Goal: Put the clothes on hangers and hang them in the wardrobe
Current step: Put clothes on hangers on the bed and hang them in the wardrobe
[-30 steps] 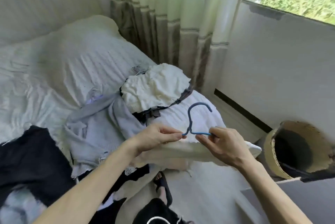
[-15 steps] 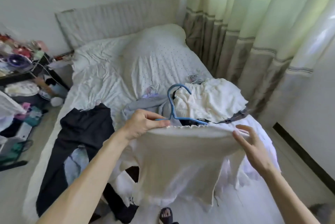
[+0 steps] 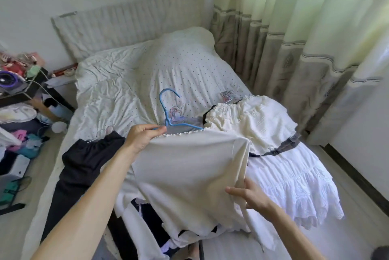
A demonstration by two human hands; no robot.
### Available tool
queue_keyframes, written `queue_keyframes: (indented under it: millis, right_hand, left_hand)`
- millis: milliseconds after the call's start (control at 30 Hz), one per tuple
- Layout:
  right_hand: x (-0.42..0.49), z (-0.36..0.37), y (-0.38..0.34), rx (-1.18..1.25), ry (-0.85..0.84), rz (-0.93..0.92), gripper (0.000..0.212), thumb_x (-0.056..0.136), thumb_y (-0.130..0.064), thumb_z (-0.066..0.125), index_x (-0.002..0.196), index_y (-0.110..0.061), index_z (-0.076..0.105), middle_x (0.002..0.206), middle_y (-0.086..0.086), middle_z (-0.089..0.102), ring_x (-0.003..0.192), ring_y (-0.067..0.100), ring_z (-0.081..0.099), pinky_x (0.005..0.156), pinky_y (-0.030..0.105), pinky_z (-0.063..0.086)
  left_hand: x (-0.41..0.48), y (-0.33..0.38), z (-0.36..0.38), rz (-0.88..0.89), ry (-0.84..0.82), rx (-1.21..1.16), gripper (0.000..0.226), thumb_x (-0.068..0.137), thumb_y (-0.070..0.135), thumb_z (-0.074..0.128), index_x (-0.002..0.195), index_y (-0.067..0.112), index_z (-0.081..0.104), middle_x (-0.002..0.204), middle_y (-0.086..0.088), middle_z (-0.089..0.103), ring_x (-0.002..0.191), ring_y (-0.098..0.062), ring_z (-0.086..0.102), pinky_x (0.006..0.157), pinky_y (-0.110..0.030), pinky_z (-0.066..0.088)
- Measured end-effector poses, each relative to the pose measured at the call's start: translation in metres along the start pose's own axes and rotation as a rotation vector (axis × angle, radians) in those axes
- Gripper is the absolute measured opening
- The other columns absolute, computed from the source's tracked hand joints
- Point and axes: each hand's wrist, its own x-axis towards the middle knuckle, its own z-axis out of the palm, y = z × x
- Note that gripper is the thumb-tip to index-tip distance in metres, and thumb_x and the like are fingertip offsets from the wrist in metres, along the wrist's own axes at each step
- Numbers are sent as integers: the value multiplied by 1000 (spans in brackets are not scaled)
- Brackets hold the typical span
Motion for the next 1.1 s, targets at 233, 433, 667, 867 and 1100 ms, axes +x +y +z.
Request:
queue_keyframes:
  millis: [233,433,667,867,1100]
  right_hand:
    - [140,51,-49,-37,89,94,31,81,-15,74,110,-21,66,102,6,75,94,21,73,74,33,57]
    - [255,68,-82,-284,245,205,22,80,-13,55,97,-25,59,91,-1,69,87,22,66,73,36,53]
    - [343,70,-73,-540,223,319,35,88,-15,48,122,-12,51,103,5,62,94,29,61,85,40,51]
    - [401,73,-32,-692,240,419,38,97,-16,38,135,-12,42,112,12,62,89,31,57,75,32,45]
    - [414,73,26,-915,43,431,81,85,-34,61,151,-21,15,164,3,6,116,39,56,81,34,41]
  left_hand:
    - [157,-31,-30,-68,6,-11,14,80,30,82,89,20,79,81,8,74,80,-5,63,77,-17,43]
    - [282,-66,-36,-16,-32,260,15,91,40,69,89,25,71,79,2,63,75,-16,57,67,-27,40]
    - [415,-119,-33,-6,-80,451,26,98,41,59,111,22,72,105,-5,72,101,-25,64,79,-28,42]
    - [492,-178,-2,50,-191,623,24,102,35,51,111,27,72,81,-6,59,89,-33,60,69,-34,42]
    - [534,-243,33,-11,-251,940,32,104,33,39,130,32,58,127,-13,53,124,-35,47,94,-46,43]
